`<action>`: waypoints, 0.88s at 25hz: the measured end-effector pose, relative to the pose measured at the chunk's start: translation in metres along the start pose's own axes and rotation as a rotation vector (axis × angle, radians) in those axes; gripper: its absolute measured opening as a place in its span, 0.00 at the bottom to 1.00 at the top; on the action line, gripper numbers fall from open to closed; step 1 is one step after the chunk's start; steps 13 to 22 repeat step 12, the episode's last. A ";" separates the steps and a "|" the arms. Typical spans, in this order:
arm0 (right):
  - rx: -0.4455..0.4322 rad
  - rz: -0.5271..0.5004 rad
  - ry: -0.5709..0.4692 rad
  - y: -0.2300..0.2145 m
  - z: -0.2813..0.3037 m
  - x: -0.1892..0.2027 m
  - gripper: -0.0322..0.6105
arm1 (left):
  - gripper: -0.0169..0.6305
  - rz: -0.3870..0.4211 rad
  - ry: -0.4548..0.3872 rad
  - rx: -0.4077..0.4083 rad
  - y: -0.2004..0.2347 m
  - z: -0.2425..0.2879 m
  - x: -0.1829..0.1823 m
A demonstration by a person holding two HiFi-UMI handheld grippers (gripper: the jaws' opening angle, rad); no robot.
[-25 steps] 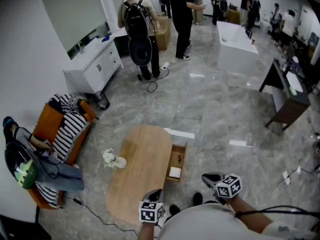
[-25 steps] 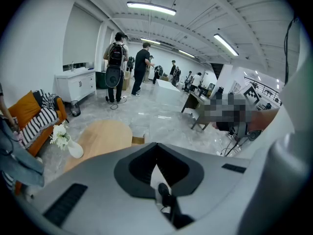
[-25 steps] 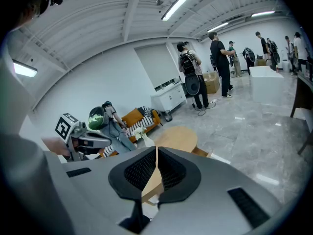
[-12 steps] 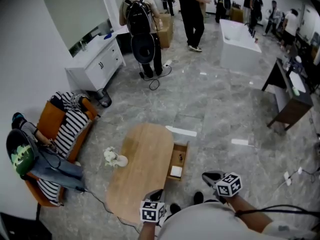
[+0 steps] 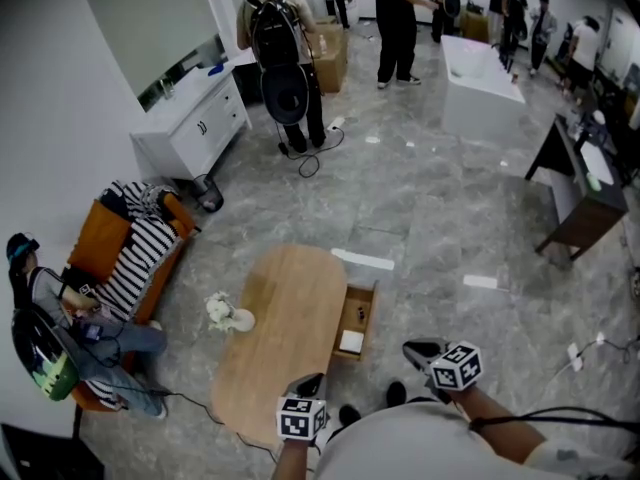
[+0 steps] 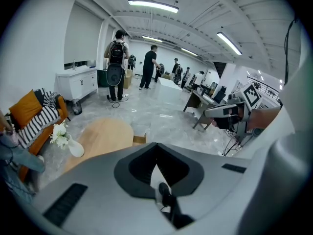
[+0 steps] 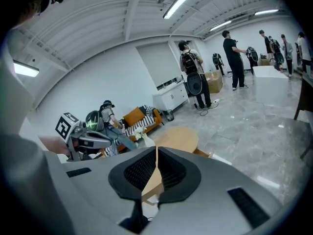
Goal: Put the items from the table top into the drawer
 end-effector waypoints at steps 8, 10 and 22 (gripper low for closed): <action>0.007 -0.014 -0.003 -0.005 -0.004 -0.007 0.11 | 0.03 0.002 -0.011 -0.002 -0.001 0.002 -0.010; 0.010 -0.017 -0.002 -0.005 -0.004 -0.008 0.11 | 0.03 0.000 -0.012 -0.003 -0.001 0.002 -0.011; 0.011 -0.019 -0.002 -0.005 -0.005 -0.008 0.11 | 0.03 -0.002 -0.014 -0.004 -0.001 0.002 -0.012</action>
Point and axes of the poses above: the fingertips, and each gripper's own axes: z forward along the fingers, y to its left, x out of its underside, the point moved 2 cm from there along -z, backward along the fingers, and after that the axes turned 6 degrees about -x, right-handed, at the moved point
